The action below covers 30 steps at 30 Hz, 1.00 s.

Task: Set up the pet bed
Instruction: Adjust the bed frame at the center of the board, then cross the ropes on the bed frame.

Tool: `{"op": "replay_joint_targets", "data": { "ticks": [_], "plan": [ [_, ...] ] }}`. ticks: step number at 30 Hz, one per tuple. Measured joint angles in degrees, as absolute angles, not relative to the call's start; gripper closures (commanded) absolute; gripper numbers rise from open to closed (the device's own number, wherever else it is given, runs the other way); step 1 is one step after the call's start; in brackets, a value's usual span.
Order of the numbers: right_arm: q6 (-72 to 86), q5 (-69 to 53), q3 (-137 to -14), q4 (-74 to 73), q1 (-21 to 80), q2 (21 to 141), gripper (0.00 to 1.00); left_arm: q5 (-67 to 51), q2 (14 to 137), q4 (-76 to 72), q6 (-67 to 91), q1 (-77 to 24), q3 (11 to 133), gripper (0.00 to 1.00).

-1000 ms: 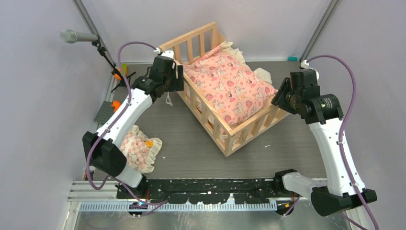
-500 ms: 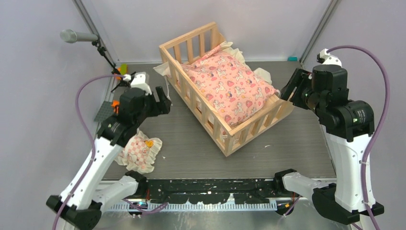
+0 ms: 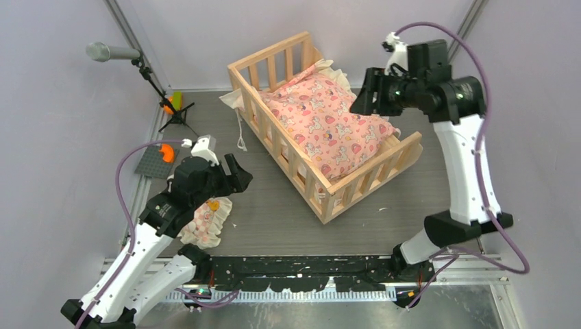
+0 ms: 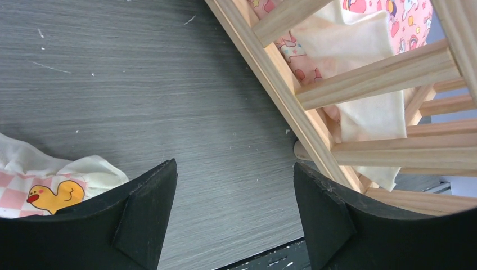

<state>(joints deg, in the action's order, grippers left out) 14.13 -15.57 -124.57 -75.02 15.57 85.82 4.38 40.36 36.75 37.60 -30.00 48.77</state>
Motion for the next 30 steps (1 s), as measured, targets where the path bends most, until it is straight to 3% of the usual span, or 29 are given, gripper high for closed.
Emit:
{"op": "replay_joint_targets", "data": {
  "ticks": [12,18,30],
  "plan": [
    [4.1,-16.6,-123.2,-81.7,24.6,105.7,0.37,3.8,40.2,36.8,37.4,-30.0,47.9,0.23],
    [1.1,-14.8,-117.6,-85.8,31.5,106.0,0.37,3.4,40.3,36.8,37.3,-30.0,46.1,0.23],
    [2.0,-13.1,-101.5,-85.5,31.9,103.2,0.37,3.1,40.2,36.6,37.3,-30.0,44.3,0.23]
  ]
}}
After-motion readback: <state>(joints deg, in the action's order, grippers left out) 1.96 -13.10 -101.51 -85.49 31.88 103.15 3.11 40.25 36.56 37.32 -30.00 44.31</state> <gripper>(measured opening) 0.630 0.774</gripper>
